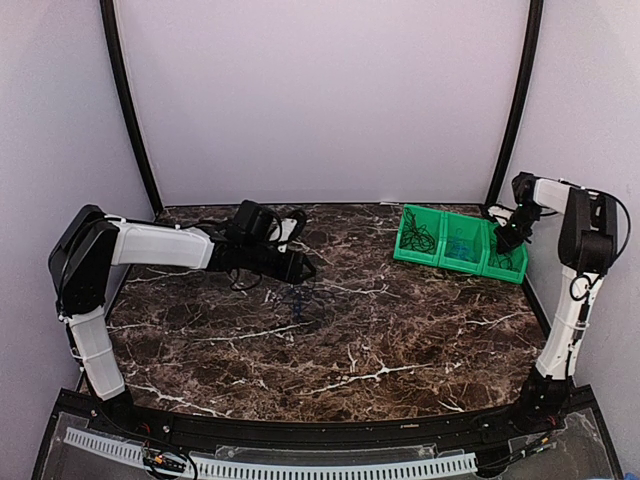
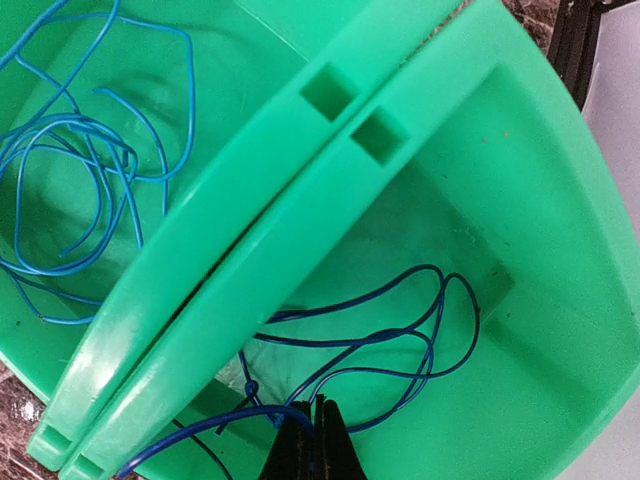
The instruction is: Untangle the cables
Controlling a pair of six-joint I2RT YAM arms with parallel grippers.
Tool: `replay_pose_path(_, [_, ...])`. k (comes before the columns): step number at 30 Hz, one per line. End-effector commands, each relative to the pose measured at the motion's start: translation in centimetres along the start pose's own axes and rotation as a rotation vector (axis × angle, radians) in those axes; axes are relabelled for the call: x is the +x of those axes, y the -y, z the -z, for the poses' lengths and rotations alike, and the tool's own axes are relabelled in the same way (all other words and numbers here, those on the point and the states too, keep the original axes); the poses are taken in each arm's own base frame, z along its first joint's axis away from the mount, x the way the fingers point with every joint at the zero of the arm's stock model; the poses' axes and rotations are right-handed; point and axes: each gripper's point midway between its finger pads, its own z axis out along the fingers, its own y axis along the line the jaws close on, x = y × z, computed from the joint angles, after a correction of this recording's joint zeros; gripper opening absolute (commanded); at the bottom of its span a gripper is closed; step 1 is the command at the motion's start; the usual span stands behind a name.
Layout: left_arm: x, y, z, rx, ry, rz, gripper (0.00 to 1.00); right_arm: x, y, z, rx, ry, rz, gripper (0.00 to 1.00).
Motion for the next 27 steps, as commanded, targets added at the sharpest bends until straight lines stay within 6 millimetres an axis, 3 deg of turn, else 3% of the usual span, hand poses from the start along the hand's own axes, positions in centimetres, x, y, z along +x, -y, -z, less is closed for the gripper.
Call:
replay_pose_path(1, [-0.4,-0.6,1.6,-0.061,0.014,0.019,0.55,-0.7,0.8,0.8,0.047,0.031,-0.029,0.00])
replay_pose_path(4, [0.0,-1.6,1.7,-0.103,0.003,0.048,0.55,-0.7,0.9,1.6,0.057,0.032,-0.036,0.02])
replay_pose_path(10, [0.7,-3.8,2.0,-0.164,-0.016,0.161,0.60,-0.6,0.8,6.2,0.133,0.091,-0.004,0.34])
replay_pose_path(15, [2.1,-4.1,1.5,-0.143,-0.097,0.223,0.60,1.1,-0.6,8.7,0.159,0.111,0.012,0.47])
replay_pose_path(18, [3.3,-4.7,2.4,-0.192,-0.147,0.228,0.60,2.0,-1.3,9.8,0.187,0.140,0.022,0.57])
replay_pose_path(22, [5.0,-3.6,3.8,-0.141,-0.176,0.185,0.60,2.6,-2.8,11.1,0.189,0.203,0.018,0.63])
replay_pose_path(27, [7.8,-2.9,4.6,-0.085,-0.190,0.138,0.60,0.9,-5.6,13.2,0.195,0.309,0.066,0.63])
